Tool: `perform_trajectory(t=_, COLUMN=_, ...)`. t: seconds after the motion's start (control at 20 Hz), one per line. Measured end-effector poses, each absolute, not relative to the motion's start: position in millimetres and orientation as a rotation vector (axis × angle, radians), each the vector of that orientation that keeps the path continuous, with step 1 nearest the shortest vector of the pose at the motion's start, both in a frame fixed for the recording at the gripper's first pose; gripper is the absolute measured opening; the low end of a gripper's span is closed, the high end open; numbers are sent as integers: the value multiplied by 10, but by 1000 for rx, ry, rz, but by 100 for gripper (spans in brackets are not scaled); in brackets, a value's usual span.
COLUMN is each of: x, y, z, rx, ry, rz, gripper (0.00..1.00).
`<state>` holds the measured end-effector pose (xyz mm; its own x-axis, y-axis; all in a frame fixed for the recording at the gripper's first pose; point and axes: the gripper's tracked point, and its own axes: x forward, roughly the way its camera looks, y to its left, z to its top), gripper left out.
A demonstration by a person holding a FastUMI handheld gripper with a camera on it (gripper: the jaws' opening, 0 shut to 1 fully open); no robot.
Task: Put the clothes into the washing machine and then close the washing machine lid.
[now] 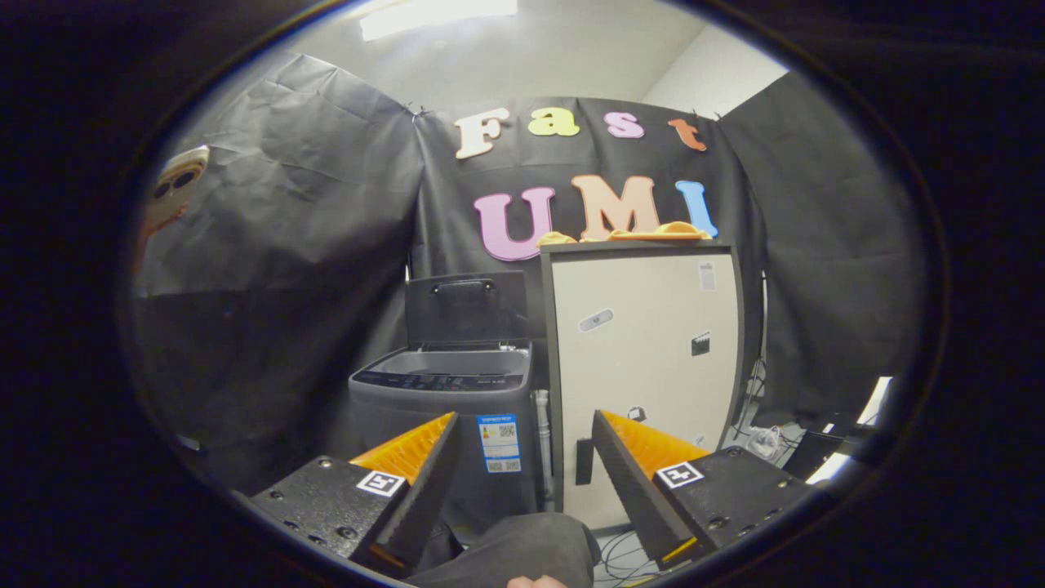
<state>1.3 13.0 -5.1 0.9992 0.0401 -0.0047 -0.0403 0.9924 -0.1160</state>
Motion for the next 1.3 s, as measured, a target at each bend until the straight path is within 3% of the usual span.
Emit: perform_trajectory(t=1.3, x=288, y=62, z=65, rx=-97, ry=10, rz=30, gripper=96)
